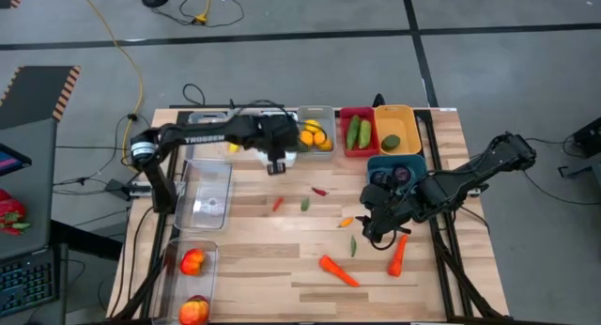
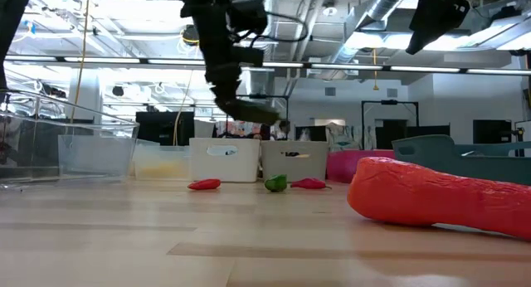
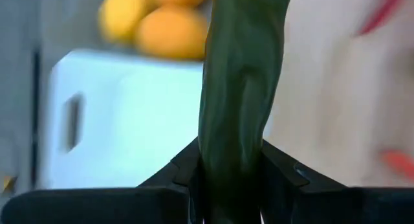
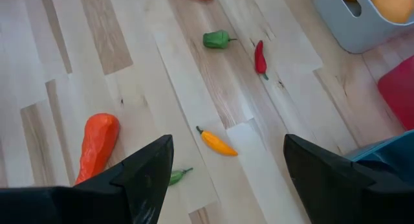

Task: Sort produce into baskets
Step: Put the bottom left green chili pepper into the white bin

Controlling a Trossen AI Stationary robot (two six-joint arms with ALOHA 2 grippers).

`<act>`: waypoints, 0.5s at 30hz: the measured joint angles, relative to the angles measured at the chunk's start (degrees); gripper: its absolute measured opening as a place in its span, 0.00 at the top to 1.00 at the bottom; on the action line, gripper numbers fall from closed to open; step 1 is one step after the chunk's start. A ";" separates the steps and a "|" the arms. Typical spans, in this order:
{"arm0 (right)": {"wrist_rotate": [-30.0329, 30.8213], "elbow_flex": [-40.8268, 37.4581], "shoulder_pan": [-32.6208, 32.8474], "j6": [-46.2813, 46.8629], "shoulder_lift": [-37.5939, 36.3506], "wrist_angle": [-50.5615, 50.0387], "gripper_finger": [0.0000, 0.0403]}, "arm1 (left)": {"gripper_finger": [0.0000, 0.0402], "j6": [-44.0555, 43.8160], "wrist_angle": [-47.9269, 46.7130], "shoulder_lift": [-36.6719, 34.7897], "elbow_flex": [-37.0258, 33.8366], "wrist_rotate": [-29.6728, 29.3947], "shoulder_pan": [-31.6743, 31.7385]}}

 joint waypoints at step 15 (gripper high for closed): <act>0.00 0.02 -0.11 0.00 0.00 -0.01 0.21 | 0.78 -0.64 -2.36 0.04 0.00 -2.48 9.28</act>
